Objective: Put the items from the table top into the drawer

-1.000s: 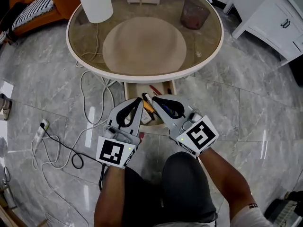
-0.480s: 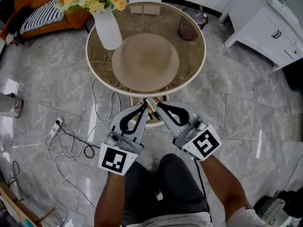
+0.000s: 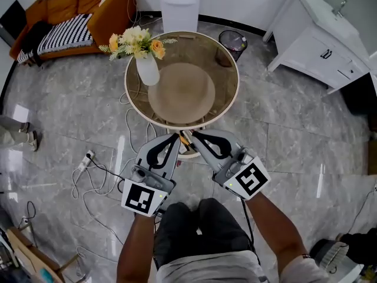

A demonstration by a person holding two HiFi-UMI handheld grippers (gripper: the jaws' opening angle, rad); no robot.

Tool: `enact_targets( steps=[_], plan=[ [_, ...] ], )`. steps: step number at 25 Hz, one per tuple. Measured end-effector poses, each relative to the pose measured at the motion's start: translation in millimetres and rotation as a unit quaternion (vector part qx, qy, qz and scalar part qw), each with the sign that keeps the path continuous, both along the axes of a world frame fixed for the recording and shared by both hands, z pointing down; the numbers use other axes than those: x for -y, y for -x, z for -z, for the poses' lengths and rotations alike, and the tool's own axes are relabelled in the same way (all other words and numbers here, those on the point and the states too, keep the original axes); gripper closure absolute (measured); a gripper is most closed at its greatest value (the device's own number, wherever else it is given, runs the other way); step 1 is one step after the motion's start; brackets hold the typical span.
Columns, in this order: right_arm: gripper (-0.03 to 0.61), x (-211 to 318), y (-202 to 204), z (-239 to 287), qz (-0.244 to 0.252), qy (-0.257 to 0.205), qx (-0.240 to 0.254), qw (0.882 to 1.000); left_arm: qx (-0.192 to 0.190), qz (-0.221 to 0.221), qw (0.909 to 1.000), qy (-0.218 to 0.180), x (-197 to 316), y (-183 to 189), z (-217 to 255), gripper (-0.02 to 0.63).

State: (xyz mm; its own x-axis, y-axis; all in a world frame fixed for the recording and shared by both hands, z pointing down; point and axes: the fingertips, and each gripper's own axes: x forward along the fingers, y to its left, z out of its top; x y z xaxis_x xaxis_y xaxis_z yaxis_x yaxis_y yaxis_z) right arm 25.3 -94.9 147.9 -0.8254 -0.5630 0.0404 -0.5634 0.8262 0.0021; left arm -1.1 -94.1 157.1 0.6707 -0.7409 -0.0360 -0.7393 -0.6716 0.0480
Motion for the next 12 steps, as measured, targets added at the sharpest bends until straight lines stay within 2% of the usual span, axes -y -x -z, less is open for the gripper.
enact_targets(
  steps=[8, 12],
  plan=[
    [0.578, -21, -10, 121, -0.016, -0.01, 0.037, 0.999, -0.03, -0.006, 0.9995, -0.011, -26, -6, 130, 0.614],
    [0.578, -37, -16, 167, -0.013, -0.016, 0.042, 0.999, -0.015, -0.008, 0.9997, -0.017, -41, -13, 176, 0.614]
  ],
)
